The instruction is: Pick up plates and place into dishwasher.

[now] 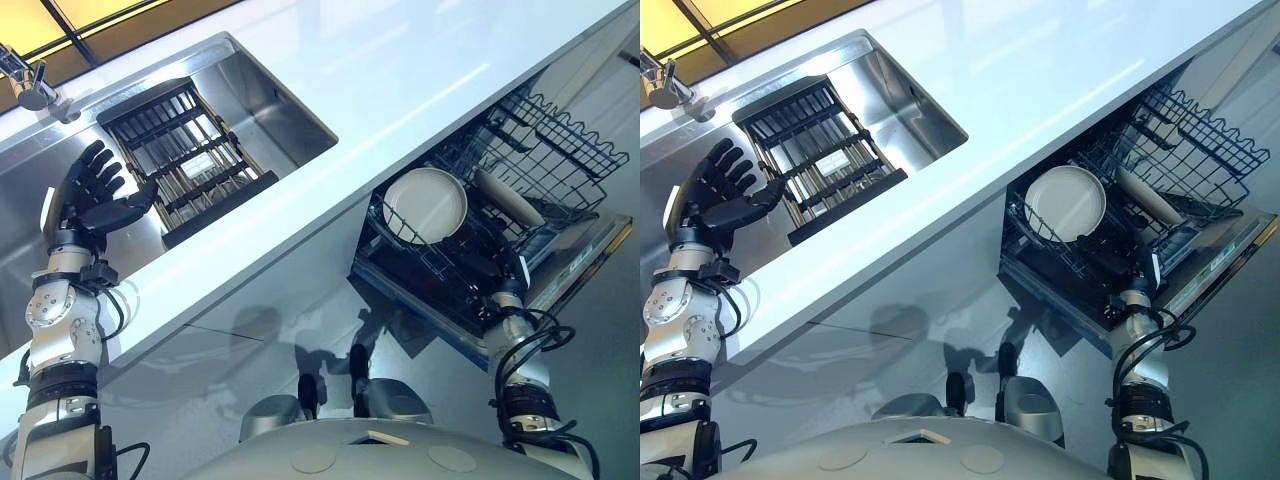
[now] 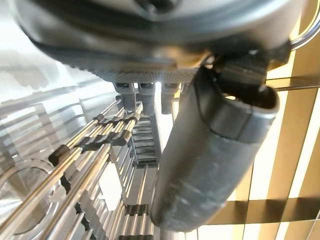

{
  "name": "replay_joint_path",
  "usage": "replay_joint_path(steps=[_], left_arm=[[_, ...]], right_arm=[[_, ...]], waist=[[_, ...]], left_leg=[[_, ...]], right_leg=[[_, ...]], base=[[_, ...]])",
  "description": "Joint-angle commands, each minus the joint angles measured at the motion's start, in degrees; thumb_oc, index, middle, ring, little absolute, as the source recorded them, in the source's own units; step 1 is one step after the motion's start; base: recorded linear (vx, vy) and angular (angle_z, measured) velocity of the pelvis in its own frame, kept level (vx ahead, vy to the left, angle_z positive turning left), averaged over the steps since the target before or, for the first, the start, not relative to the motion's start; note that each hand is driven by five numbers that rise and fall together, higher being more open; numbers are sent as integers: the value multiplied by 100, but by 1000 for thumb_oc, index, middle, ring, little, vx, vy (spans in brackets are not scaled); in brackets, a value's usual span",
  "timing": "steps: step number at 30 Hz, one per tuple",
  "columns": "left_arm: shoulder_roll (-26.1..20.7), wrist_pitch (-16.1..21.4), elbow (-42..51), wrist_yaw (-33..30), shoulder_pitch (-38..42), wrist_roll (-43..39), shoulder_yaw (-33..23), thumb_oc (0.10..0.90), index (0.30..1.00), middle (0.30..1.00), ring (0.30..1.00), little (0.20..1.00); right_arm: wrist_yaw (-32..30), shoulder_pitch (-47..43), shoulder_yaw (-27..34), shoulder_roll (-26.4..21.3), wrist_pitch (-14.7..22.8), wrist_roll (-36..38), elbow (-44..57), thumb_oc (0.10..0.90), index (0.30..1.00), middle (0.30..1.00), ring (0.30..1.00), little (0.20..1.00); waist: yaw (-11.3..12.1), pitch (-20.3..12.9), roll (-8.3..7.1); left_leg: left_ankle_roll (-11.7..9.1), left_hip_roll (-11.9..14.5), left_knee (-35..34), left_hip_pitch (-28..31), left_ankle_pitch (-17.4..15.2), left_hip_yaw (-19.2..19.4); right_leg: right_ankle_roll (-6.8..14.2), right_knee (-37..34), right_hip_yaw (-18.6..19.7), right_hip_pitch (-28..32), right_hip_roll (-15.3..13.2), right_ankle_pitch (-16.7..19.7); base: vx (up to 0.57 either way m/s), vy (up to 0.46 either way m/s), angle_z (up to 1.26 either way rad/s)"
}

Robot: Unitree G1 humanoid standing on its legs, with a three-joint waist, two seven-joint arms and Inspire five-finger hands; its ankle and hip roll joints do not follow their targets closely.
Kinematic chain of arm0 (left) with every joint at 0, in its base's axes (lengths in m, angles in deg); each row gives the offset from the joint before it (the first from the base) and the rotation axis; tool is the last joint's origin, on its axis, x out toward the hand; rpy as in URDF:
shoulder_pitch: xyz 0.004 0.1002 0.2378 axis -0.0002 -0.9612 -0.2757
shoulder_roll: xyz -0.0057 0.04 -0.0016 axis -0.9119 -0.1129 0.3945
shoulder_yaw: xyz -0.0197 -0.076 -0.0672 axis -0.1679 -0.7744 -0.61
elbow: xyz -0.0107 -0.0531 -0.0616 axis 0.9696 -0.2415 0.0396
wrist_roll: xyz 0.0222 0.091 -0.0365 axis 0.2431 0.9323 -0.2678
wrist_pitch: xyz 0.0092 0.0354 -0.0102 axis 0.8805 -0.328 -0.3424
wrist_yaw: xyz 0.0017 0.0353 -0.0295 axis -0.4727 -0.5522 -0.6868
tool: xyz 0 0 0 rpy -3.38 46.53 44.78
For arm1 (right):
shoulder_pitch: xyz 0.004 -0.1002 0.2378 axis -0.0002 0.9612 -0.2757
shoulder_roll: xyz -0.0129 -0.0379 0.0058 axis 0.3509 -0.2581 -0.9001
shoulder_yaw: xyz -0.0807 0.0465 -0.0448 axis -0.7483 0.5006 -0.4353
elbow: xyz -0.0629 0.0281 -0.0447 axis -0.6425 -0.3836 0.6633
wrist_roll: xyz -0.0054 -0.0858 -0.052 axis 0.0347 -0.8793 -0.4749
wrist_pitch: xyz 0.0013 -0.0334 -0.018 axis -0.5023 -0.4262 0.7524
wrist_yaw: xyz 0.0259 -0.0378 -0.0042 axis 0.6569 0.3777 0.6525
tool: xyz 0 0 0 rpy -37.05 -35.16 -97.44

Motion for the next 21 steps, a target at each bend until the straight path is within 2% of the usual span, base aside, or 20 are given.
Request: replay_joint_path(steps=[1, 5, 8, 11, 14, 21], left_arm=[[286, 579, 211, -165, -228, 13, -215, 800, 900, 900, 900, 900], [388, 626, 231, -210, -290, 69, -303, 800, 900, 900, 900, 900], [435, 631, 248, -158, -386, 68, -409, 800, 900, 900, 900, 900], [449, 670, 241, -88, -485, 24, -468, 800, 900, 900, 900, 900], [464, 686, 245, -33, -559, -16, -521, 800, 900, 900, 900, 900], [472, 686, 281, -24, -588, -41, -492, 800, 900, 900, 900, 900]], right_arm=[[-529, 60, 133, 97, 1139, -551, 1030, 800, 900, 900, 900, 900], [-1120, 134, 125, 49, 1795, -1513, 1632, 800, 900, 900, 900, 900], [-1130, 226, 152, -63, 2170, -2062, 1823, 800, 900, 900, 900, 900], [-1067, 343, 173, -199, 2359, -2143, 1876, 800, 900, 900, 900, 900], [-914, 440, 241, -267, 2322, -2001, 1779, 800, 900, 900, 900, 900], [-562, 619, 221, -136, 1910, -1481, 1520, 800, 900, 900, 900, 900]], waist=[[-43, -279, 62], [-61, -288, 79], [-69, -309, 81], [-85, -324, 69], [-110, -333, 64], [-150, -330, 57]], left_leg=[[166, -204, 61, -509, 31, 3], [206, -221, 77, -493, -8, -19], [214, -235, 82, -484, -27, -20], [213, -243, 83, -478, -40, -17], [215, -245, 74, -472, -52, 4], [211, -228, 55, -488, -41, 42]], right_leg=[[537, 950, -84, -55, -93, -1076], [547, 987, -54, -64, -92, -1117], [550, 988, -38, -54, -93, -1139], [554, 971, -17, -48, -89, -1141], [559, 960, 8, -54, -79, -1142], [569, 941, 16, -79, -88, -1125]], base=[[-18, 33, 1], [0, 0, 0], [0, 0, 0], [0, 0, 0], [0, 0, 0], [0, 0, 0]])
